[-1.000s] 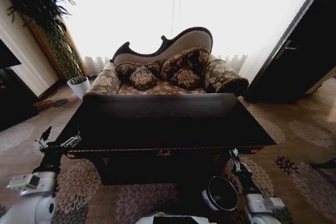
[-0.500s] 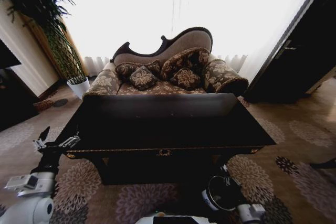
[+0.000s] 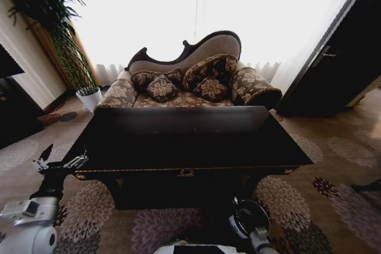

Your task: Move to the front of the table and place the trash on the table into the trash bin.

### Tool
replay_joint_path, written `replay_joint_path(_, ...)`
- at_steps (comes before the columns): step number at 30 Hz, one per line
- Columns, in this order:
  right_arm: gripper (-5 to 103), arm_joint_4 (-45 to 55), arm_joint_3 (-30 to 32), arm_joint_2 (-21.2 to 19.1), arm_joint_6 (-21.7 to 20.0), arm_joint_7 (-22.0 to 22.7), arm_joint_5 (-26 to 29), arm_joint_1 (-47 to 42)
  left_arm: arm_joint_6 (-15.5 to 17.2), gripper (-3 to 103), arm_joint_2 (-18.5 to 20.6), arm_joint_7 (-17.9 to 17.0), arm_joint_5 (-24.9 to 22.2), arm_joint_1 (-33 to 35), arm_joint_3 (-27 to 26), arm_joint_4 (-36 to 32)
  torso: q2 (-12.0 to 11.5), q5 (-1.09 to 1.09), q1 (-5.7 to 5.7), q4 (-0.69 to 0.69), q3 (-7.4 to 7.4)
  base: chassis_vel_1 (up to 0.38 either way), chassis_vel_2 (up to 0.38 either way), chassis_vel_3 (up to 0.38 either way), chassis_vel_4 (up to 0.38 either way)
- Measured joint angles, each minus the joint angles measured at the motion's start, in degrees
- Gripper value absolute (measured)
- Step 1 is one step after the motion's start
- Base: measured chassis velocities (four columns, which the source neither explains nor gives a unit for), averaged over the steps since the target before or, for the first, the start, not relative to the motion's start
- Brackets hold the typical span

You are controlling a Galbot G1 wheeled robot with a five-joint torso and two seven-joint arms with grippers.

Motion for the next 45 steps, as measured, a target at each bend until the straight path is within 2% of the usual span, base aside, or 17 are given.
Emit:
replay_joint_path(2, -2, -2.81, -0.21, -1.20, -0.63, 1.75, -0.62, 1.29, 0.00, 100, -0.01, 0.00, 0.00, 0.11, -0.23, -0.01, 0.00, 0.01, 0.00, -0.01, 0.00, 0.000, 0.000, 0.000, 0.000)
replay_joint_path(5, 3, -4.99, -0.30, -2.35, -1.40, 3.14, -1.31, 2.42, 0.00, 100, -0.03, 0.00, 0.01, 0.20, -0.36, -0.01, 0.00, 0.00, 0.00, 0.00, 0.00, 0.000, 0.000, 0.000, 0.000)
replay_joint_path(9, 24, -8.08, -0.96, -4.04, -2.64, 4.50, -1.69, 4.31, 0.02, 100, -0.29, 0.00, 0.19, 0.49, -0.37, -0.14, 0.00, -0.01, 0.00, 0.00, 0.00, 0.000, 0.000, 0.000, 0.000)
replay_joint_path(10, 24, -8.08, -0.96, -4.04, -2.64, 4.50, -1.69, 4.31, 0.02, 100, -0.29, 0.00, 0.19, 0.49, -0.37, -0.14, 0.00, -0.01, 0.00, 0.00, 0.00, 0.000, 0.000, 0.000, 0.000)
replay_joint_path(12, 35, -9.46, -1.58, -4.23, -3.53, 5.39, -1.89, 5.35, 0.02, 100, -0.42, 0.00, 0.38, 0.83, -0.38, -0.39, 0.00, 0.00, 0.00, 0.00, 0.00, 0.000, 0.000, 0.000, 0.000)
replay_joint_path(14, 35, -9.58, -1.72, -4.22, -3.91, 5.57, -1.93, 5.47, 0.02, 100, -0.42, 0.00, 0.39, 0.96, -0.43, -0.48, 0.00, 0.01, 0.00, 0.00, 0.00, 0.000, 0.000, 0.000, 0.000)
replay_joint_path(15, 45, -9.63, -1.92, -4.21, -4.48, 5.76, -1.98, 5.51, 0.02, 100, -0.42, 0.00, 0.40, 1.19, -0.64, -0.63, 0.00, 0.01, 0.00, 0.00, 0.00, 0.000, 0.000, 0.000, 0.000)
replay_joint_path(18, 51, -9.65, -2.09, -4.20, -4.89, 5.80, -2.14, 5.47, 0.02, 100, -0.39, 0.00, 0.40, 1.41, -0.93, -0.75, 0.00, 0.00, 0.00, 0.00, 0.00, 0.000, 0.000, 0.000, 0.000)
replay_joint_path(22, 73, -9.14, -2.14, -4.45, -4.98, 5.44, -1.98, 4.80, 0.02, 100, -0.42, 0.00, 0.38, 1.64, -1.10, -1.05, 0.00, 0.00, 0.00, 0.00, 0.00, 0.000, 0.000, 0.000, 0.000)
replay_joint_path(23, 73, -9.14, -2.14, -4.45, -4.98, 5.44, -1.98, 4.80, 0.02, 100, -0.42, 0.00, 0.38, 1.64, -1.10, -1.05, 0.00, 0.00, 0.00, 0.00, 0.00, 0.000, 0.000, 0.000, 0.000)
replay_joint_path(24, 78, -8.53, -2.12, -4.56, -4.98, 5.10, -1.47, 4.46, 0.02, 100, -0.46, 0.00, 0.38, 1.64, -1.08, -1.11, 0.00, 0.01, 0.00, -0.01, 0.00, 0.000, 0.000, 0.000, 0.000)
replay_joint_path(26, 78, -7.84, -2.10, -4.65, -4.96, 4.72, -0.81, 4.12, 0.03, 100, -0.48, 0.00, 0.37, 1.65, -1.05, -1.17, 0.00, 0.00, 0.00, 0.00, 0.00, 0.000, 0.000, 0.000, 0.000)
replay_joint_path(27, 89, -5.29, -2.04, -4.86, -4.92, 3.57, 1.88, 2.95, 0.02, 100, -0.49, 0.00, 0.37, 1.65, -1.00, -1.29, 0.00, 0.00, 0.00, 0.00, 0.00, 0.000, 0.000, 0.000, 0.000)
replay_joint_path(30, 97, 0.96, -1.37, -5.03, -4.20, 0.88, 5.70, 0.60, 0.03, 100, -0.47, 0.00, 0.31, 1.72, -1.03, -1.40, 0.00, 0.00, 0.00, -0.01, 0.00, 0.000, 0.000, 0.000, 0.000)
replay_joint_path(35, 100, 8.26, 2.51, -5.52, -0.66, -5.96, 3.84, -3.35, 0.02, 100, -0.41, -0.03, 0.13, 1.79, -1.12, -1.51, 0.00, -0.01, 0.00, 0.01, 0.00, 0.000, 0.000, 0.000, 0.000)
replay_joint_path(41, 100, 16.58, 6.95, -5.83, -0.60, -9.41, 5.89, -10.25, 0.02, 100, -0.27, -0.09, -0.08, 1.47, -1.21, -1.27, 0.00, 0.01, 0.00, -0.01, -0.01, 0.000, 0.000, 0.000, 0.000)
replay_joint_path(45, 100, 23.61, 13.47, -5.36, -0.42, -13.06, 6.97, -17.54, 0.00, 100, -0.37, -0.11, -0.12, 0.88, -0.82, -0.80, 0.01, -0.01, 0.00, -0.01, -0.01, 0.000, 0.000, 0.000, 0.000)
